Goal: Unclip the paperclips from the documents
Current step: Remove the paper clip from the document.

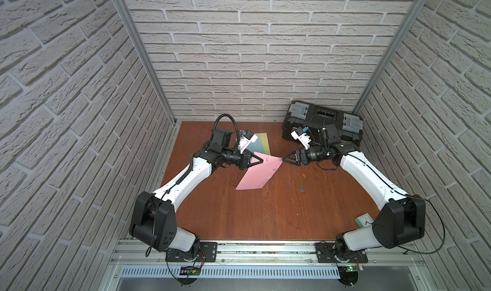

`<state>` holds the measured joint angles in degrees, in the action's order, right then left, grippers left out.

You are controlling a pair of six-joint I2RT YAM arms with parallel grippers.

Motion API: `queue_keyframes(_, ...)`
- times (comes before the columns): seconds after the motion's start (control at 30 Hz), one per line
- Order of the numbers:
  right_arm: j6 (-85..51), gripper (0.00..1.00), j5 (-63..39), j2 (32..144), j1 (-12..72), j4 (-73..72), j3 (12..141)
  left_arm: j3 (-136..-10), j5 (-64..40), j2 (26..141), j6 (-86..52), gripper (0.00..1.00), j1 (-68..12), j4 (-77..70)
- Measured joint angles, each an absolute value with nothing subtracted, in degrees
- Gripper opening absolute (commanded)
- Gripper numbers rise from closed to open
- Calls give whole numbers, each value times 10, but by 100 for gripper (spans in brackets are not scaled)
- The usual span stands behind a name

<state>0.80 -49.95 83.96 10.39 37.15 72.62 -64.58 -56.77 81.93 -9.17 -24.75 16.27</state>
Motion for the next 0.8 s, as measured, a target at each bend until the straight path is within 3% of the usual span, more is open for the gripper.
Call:
queue_keyframes(0.27,106,70,-503,839,154,411,785,-648,-568,799,-39,0,-248,248)
queue_keyframes(0.8,258,55,-562,956,237,502,895,-662,-590,782,24,0,-241,346)
